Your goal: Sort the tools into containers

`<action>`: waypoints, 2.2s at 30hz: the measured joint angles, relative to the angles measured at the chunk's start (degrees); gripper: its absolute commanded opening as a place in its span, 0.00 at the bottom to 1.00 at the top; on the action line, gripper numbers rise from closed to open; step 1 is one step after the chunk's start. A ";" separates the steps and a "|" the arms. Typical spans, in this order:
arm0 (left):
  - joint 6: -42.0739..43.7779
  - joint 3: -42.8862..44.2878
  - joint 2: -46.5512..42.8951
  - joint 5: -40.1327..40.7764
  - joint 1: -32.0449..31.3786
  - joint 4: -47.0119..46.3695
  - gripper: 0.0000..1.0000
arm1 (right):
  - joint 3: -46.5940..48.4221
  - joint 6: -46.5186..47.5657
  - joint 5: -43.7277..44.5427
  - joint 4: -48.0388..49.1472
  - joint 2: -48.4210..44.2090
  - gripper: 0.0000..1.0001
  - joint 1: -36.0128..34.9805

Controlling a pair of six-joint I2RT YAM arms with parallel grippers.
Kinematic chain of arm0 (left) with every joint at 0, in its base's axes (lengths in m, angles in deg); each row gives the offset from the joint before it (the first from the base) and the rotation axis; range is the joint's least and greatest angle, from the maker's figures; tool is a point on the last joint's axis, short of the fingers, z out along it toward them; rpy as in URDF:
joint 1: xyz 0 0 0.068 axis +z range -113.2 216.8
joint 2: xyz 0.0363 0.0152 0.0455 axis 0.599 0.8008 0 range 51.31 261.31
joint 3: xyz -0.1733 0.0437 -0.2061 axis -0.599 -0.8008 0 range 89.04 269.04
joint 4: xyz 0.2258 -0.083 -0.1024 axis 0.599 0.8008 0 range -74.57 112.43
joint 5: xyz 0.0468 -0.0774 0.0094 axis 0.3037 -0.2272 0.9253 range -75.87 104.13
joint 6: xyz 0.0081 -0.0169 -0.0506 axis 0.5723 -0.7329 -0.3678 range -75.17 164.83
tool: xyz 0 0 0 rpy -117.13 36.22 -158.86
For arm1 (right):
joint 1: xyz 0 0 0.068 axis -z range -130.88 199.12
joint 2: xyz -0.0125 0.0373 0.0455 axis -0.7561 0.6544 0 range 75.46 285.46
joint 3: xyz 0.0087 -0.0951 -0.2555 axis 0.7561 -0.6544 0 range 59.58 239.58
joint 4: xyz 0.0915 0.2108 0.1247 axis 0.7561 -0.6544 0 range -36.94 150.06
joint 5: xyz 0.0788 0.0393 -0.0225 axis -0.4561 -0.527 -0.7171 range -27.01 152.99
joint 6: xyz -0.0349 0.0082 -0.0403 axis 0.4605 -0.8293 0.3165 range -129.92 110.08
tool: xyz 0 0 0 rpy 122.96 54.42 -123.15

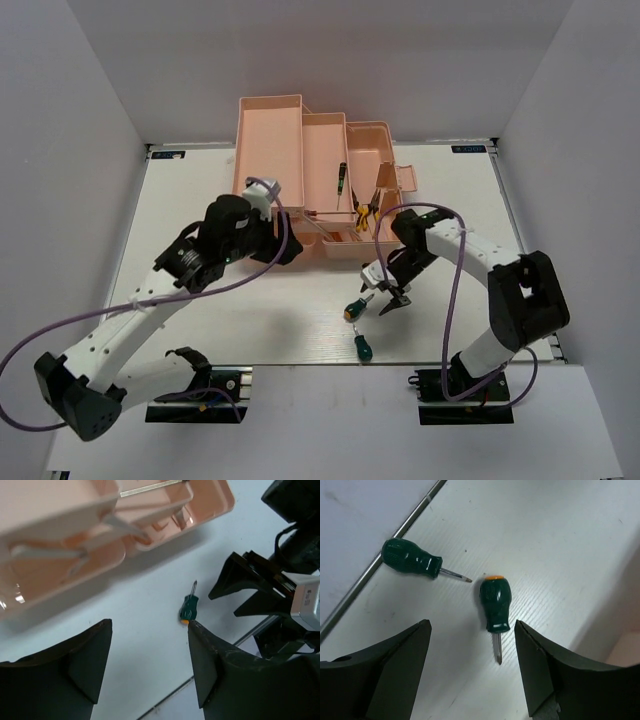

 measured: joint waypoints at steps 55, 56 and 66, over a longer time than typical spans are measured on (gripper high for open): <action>-8.09 -7.82 14.75 -13.79 -15.56 -6.40 0.72 | 64.17 -101.63 20.70 43.08 32.41 0.74 -12.87; -7.65 -4.94 18.03 -13.90 -16.72 -6.29 0.72 | 62.36 -101.79 21.11 43.25 30.45 0.74 -12.50; -10.03 17.11 42.45 -11.87 -24.13 9.25 0.72 | 31.23 -101.18 30.91 47.74 1.84 0.73 3.37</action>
